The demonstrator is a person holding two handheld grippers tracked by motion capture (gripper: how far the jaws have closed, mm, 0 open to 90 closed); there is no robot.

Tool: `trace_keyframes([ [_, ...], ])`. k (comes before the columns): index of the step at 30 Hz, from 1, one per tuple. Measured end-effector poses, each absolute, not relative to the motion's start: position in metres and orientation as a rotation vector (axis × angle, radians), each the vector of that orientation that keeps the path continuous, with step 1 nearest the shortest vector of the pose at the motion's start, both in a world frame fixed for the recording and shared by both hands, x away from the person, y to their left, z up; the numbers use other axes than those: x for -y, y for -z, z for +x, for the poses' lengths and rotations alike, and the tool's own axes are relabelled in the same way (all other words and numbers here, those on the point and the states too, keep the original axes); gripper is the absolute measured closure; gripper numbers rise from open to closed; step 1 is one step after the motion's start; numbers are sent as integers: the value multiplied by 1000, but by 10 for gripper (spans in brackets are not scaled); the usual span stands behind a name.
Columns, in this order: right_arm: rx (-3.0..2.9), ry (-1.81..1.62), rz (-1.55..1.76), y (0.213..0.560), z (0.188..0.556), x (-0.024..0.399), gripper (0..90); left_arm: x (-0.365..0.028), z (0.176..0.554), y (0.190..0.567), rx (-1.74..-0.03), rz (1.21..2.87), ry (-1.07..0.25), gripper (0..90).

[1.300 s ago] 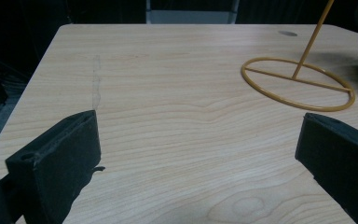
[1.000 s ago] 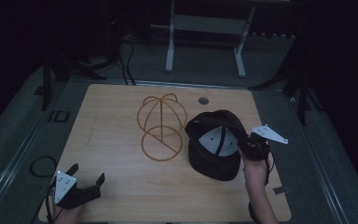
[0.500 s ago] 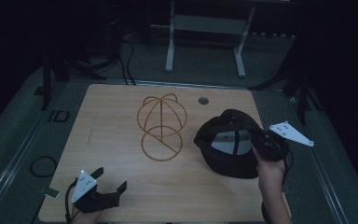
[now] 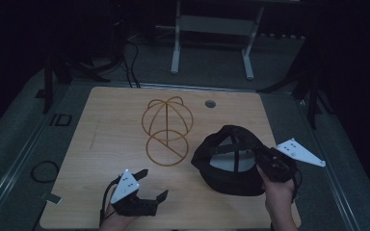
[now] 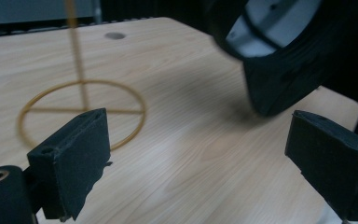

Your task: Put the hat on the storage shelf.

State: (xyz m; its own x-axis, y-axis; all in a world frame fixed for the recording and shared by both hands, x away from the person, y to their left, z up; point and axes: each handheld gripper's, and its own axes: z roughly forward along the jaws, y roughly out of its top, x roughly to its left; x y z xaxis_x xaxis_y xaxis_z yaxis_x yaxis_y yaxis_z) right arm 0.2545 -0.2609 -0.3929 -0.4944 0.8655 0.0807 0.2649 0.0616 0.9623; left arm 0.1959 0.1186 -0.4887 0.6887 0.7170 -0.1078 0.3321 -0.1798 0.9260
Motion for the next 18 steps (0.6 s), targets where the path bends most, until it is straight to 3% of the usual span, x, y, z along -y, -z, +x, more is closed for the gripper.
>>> trace_keyframes([
  [18,-1910,-1528,1016,397,232,235,885,-65,230,464,-749,1793,-462,206],
])
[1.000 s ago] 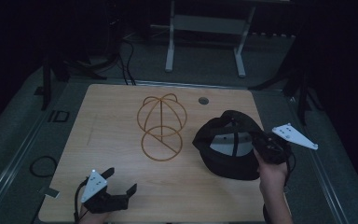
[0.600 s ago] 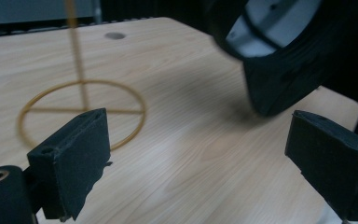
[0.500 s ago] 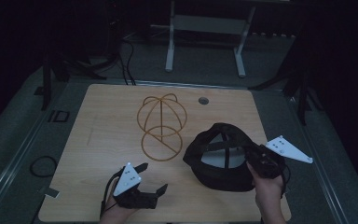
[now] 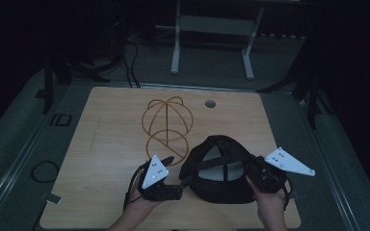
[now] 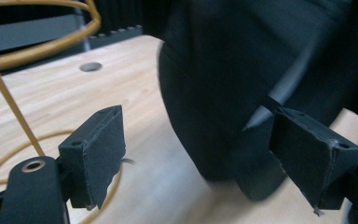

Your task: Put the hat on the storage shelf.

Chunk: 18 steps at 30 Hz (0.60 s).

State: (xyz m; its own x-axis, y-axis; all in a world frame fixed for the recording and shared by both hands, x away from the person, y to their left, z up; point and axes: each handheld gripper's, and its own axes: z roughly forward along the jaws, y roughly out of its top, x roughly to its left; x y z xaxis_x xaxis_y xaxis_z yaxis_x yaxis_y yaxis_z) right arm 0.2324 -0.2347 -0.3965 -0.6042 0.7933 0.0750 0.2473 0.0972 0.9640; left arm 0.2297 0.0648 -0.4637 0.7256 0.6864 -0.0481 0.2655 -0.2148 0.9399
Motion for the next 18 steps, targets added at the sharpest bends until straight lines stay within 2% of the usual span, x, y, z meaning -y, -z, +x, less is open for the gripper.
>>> trace_keyframes([
  [3,-1937,-1537,992,396,231,231,885,-62,240,456,-733,1802,-468,215],
  [8,-1991,-1549,932,396,229,226,884,-62,247,448,-685,1851,-457,284],
  [11,-2024,-1544,895,397,228,222,884,-60,247,445,-690,1842,-480,425],
  [15,-2039,-1523,875,398,226,217,884,-61,246,441,-732,1804,-587,787],
  [17,-2044,-1519,877,399,225,216,883,-60,243,438,-735,1790,-619,881],
  [18,-2048,-1520,875,399,225,216,883,-60,243,436,-728,1787,-636,884],
])
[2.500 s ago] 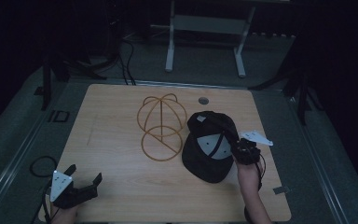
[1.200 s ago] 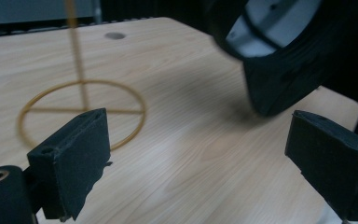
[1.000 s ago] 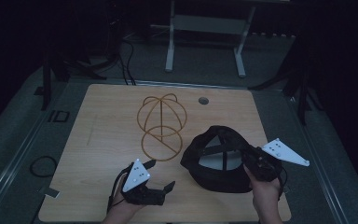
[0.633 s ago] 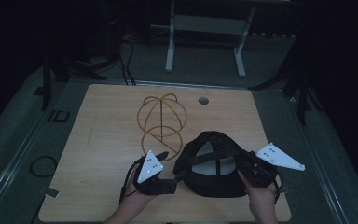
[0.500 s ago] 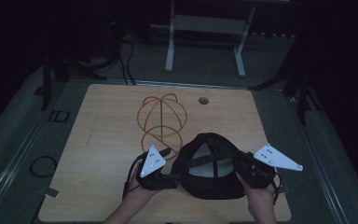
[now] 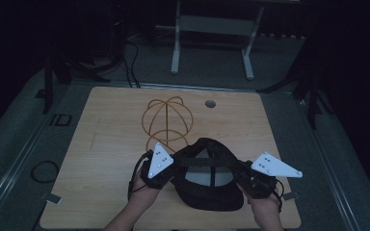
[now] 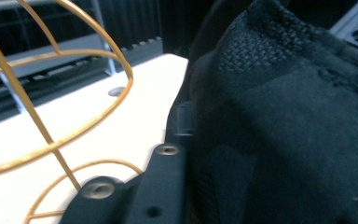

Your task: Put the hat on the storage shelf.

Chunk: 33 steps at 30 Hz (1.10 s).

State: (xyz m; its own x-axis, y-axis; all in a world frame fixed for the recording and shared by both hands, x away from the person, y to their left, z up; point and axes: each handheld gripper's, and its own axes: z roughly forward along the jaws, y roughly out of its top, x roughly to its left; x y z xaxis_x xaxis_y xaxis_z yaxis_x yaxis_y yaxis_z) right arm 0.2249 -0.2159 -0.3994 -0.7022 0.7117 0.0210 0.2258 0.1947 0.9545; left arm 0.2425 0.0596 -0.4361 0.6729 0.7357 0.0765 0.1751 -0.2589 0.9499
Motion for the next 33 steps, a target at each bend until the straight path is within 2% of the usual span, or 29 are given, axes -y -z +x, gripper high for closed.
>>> trace_keyframes([
  [11,-2036,-1534,891,403,213,223,857,-58,244,421,-733,1750,-609,892],
  [17,-2047,-1511,905,418,203,230,768,-54,242,413,-715,1747,-625,894],
  [25,-2056,-1567,921,421,189,245,542,-50,237,397,-675,1729,-642,893],
  [29,-2124,-1578,839,419,179,249,480,-46,233,391,-650,1725,-689,893],
  [33,-2194,-1557,778,422,170,251,451,-45,230,389,-630,1723,-679,893],
])
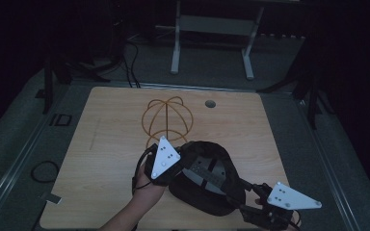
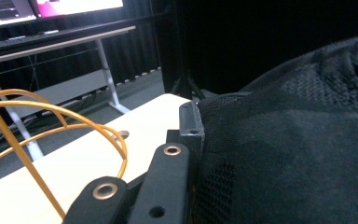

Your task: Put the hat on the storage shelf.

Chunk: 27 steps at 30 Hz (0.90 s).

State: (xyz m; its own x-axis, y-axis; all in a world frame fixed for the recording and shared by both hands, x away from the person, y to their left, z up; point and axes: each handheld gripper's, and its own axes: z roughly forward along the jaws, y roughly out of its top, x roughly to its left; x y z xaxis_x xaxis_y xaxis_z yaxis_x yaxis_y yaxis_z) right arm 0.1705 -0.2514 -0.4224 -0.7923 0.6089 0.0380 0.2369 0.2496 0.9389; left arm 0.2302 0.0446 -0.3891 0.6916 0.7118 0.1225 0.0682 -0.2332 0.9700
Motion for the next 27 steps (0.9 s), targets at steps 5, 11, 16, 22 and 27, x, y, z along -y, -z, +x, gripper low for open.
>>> trace_keyframes([
  [5,-2257,-1565,741,428,165,262,425,-48,229,390,-626,1691,-677,893],
  [11,-2251,-1607,699,421,159,296,440,-57,234,395,-586,1660,-597,893],
  [16,-2191,-1535,697,406,171,311,469,-65,237,392,-514,1648,-512,892],
  [22,-2254,-1528,544,394,194,293,474,-79,244,386,-336,1620,-376,892],
  [27,-2302,-1602,399,385,209,263,442,-81,244,380,-241,1628,-341,892],
])
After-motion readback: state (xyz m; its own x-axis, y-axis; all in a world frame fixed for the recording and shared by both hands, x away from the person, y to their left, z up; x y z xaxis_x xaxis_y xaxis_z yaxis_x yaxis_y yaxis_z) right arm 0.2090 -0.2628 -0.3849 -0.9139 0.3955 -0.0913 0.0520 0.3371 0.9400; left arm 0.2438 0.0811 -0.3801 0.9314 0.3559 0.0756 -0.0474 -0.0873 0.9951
